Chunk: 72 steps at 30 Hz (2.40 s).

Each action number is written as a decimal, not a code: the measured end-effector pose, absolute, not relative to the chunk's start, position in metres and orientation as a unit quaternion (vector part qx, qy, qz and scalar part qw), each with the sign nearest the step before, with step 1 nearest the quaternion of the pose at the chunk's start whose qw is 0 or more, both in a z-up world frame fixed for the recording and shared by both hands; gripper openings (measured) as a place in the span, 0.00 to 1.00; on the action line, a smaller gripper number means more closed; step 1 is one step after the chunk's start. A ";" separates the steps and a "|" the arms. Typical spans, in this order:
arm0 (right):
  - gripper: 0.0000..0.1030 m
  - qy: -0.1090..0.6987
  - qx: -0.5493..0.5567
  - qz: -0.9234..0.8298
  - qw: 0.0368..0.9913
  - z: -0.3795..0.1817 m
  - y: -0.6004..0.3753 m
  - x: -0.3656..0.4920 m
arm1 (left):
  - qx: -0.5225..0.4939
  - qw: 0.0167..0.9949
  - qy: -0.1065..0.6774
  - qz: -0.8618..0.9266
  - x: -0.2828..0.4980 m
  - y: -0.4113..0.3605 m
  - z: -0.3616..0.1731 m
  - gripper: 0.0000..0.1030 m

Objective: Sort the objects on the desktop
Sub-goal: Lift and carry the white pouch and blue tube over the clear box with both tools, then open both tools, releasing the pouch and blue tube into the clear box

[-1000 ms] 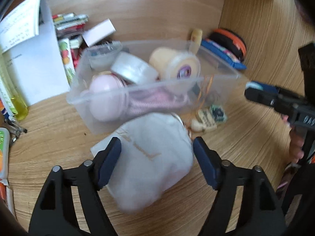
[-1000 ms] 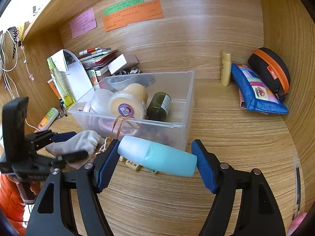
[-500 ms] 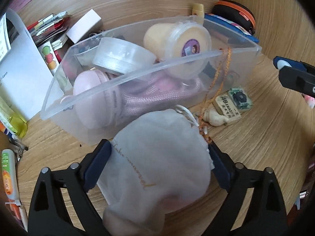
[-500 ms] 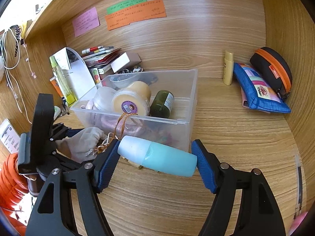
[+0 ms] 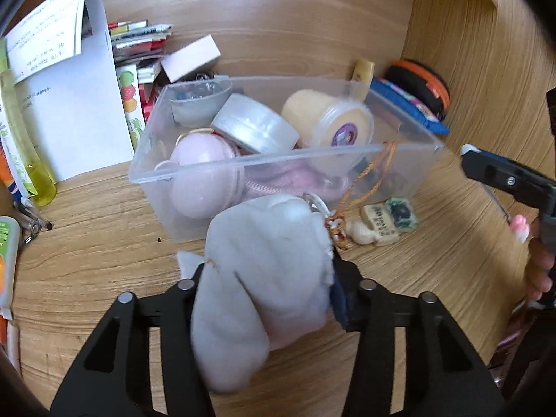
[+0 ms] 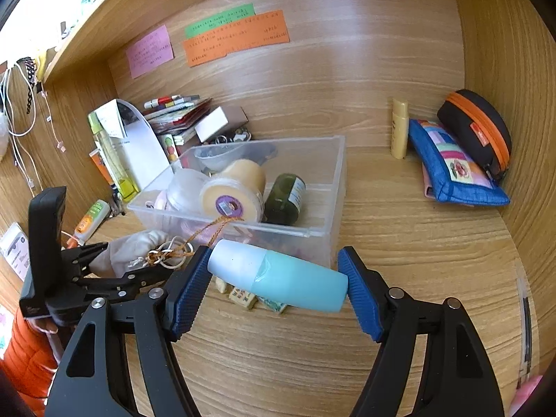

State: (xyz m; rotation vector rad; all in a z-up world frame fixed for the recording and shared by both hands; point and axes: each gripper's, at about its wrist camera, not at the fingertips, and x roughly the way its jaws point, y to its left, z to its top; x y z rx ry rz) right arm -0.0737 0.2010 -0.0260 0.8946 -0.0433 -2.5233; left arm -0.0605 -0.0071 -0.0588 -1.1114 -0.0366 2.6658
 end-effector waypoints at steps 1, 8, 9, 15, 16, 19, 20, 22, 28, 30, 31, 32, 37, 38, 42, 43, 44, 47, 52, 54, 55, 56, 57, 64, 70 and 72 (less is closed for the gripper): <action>0.68 -0.016 0.324 -0.918 0.230 -0.025 0.200 -0.074 | -0.378 0.135 -0.022 0.916 -0.058 -0.008 -0.055 0.43; 0.68 -0.011 0.311 -0.921 0.232 -0.017 0.193 -0.076 | -0.344 0.159 -0.032 0.925 -0.052 -0.003 -0.031 0.42; 0.68 -0.012 0.309 -0.922 0.233 -0.016 0.193 -0.077 | -0.342 0.162 -0.033 0.925 -0.052 -0.003 -0.029 0.42; 0.68 -0.011 0.296 -0.926 0.236 -0.006 0.190 -0.082 | -0.338 0.176 -0.049 0.923 -0.059 -0.005 -0.016 0.42; 0.68 -0.011 0.295 -0.926 0.236 -0.005 0.189 -0.084 | -0.340 0.178 -0.050 0.922 -0.060 -0.005 -0.015 0.42; 0.68 -0.011 0.295 -0.926 0.235 -0.003 0.187 -0.090 | -0.343 0.184 -0.055 0.919 -0.059 -0.007 -0.014 0.42; 0.68 -0.013 0.296 -0.926 0.234 -0.003 0.187 -0.093 | -0.345 0.187 -0.060 0.918 -0.059 -0.009 -0.013 0.42; 0.68 -0.018 0.298 -0.925 0.236 -0.004 0.187 -0.097 | -0.346 0.194 -0.072 0.915 -0.058 -0.013 -0.012 0.42; 0.68 -0.023 0.304 -0.922 0.241 -0.008 0.185 -0.103 | -0.331 0.193 -0.078 0.920 -0.048 -0.022 0.000 0.41; 0.68 -0.024 0.304 -0.921 0.241 -0.009 0.185 -0.105 | -0.325 0.195 -0.079 0.922 -0.046 -0.024 0.005 0.41; 0.68 -0.024 0.304 -0.921 0.242 -0.008 0.184 -0.106 | -0.321 0.194 -0.077 0.924 -0.044 -0.024 0.009 0.41; 0.68 -0.024 0.305 -0.921 0.242 -0.008 0.184 -0.107 | -0.318 0.192 -0.077 0.925 -0.044 -0.025 0.011 0.41; 0.68 -0.023 0.303 -0.921 0.243 -0.006 0.182 -0.113 | -0.305 0.192 -0.066 0.930 -0.051 -0.024 0.023 0.41; 0.68 -0.022 0.303 -0.921 0.243 -0.006 0.181 -0.114 | -0.306 0.191 -0.064 0.931 -0.054 -0.024 0.023 0.41; 0.68 -0.020 0.305 -0.922 0.238 -0.006 0.180 -0.120 | -0.306 0.183 -0.047 0.933 -0.072 -0.022 0.024 0.41; 0.68 -0.020 0.306 -0.922 0.237 -0.006 0.180 -0.122 | -0.307 0.183 -0.043 0.933 -0.079 -0.021 0.024 0.41; 0.68 -0.020 0.306 -0.922 0.236 -0.006 0.180 -0.123 | -0.308 0.183 -0.041 0.933 -0.084 -0.021 0.024 0.41; 0.68 -0.016 0.309 -0.923 0.230 -0.004 0.179 -0.131 | -0.312 0.181 -0.036 0.932 -0.101 -0.020 0.023 0.41; 0.68 -0.015 0.317 -0.920 0.231 -0.003 0.175 -0.149 | -0.317 0.185 -0.031 0.930 -0.125 -0.017 0.022 0.41; 0.68 -0.011 0.321 -0.919 0.230 -0.002 0.172 -0.158 | -0.317 0.186 -0.026 0.930 -0.133 -0.015 0.021 0.41; 0.68 -0.009 0.323 -0.918 0.231 -0.001 0.170 -0.163 | -0.317 0.187 -0.025 0.929 -0.138 -0.014 0.021 0.41; 0.68 -0.008 0.325 -0.917 0.231 -0.001 0.168 -0.167 | -0.316 0.188 -0.024 0.930 -0.141 -0.014 0.021 0.41; 0.68 -0.007 0.327 -0.916 0.233 -0.001 0.166 -0.173 | -0.315 0.188 -0.023 0.930 -0.144 -0.014 0.021 0.41; 0.68 0.015 0.336 -0.915 0.224 -0.007 0.151 -0.198 | -0.324 0.180 -0.025 0.928 -0.172 -0.016 0.011 0.41; 0.68 0.027 0.341 -0.916 0.211 -0.019 0.146 -0.206 | -0.334 0.173 -0.032 0.926 -0.189 -0.021 -0.003 0.41; 0.68 0.030 0.343 -0.915 0.209 -0.022 0.145 -0.207 | -0.336 0.172 -0.035 0.925 -0.191 -0.022 -0.007 0.43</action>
